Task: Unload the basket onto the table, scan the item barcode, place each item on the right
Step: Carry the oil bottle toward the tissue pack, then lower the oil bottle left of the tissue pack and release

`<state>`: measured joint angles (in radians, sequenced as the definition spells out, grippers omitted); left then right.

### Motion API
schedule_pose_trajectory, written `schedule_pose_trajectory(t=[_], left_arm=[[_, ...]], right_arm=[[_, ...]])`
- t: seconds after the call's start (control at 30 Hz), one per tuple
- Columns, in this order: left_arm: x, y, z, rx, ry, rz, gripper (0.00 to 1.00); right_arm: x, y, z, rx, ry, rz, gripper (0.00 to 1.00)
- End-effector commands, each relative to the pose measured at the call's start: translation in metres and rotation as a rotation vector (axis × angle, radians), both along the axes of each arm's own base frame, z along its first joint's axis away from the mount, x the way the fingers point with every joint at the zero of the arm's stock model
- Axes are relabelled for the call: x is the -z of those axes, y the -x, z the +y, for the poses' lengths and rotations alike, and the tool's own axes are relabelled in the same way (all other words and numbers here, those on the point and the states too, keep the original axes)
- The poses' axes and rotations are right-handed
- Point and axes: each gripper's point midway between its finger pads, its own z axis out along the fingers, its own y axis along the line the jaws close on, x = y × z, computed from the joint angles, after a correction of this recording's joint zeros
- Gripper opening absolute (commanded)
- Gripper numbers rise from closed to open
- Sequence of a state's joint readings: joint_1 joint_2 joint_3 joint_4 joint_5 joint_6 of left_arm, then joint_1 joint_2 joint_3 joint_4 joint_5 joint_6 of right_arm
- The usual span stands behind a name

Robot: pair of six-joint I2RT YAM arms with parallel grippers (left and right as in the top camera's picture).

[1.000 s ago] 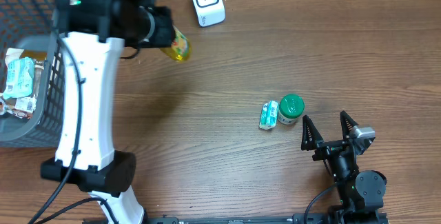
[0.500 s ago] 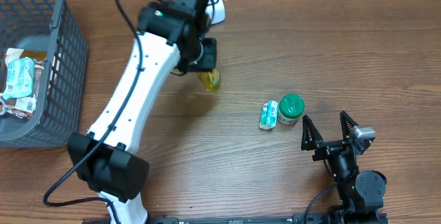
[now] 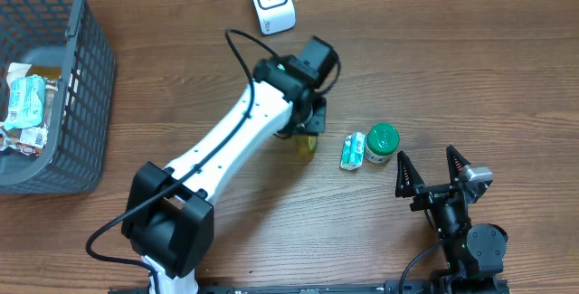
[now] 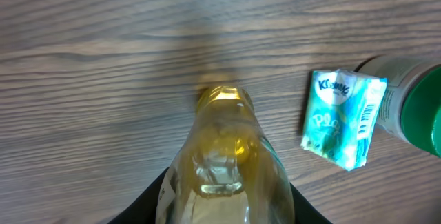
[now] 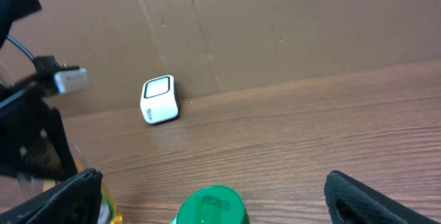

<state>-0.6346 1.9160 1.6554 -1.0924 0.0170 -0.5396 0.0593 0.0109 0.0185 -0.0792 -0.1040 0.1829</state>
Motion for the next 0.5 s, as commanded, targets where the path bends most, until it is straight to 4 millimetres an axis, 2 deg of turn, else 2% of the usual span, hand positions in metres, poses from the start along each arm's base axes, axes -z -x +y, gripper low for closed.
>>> schedule_pose_trajectory(t=[0.0,0.17,0.47], left_arm=[[0.015,0.01,-0.01,-0.003,-0.021,-0.018,0.23],[0.027,0.018,-0.018,0.015,-0.031,-0.032,0.23],[0.027,0.013,-0.017,0.016,-0.065,-0.08,0.23]], right_arm=[[0.002,0.0,-0.002,0.01,0.0,-0.002,1.0],[0.002,0.0,-0.002,0.01,0.0,-0.002,1.0],[0.002,0.0,-0.002,0.01,0.0,-0.002,1.0]])
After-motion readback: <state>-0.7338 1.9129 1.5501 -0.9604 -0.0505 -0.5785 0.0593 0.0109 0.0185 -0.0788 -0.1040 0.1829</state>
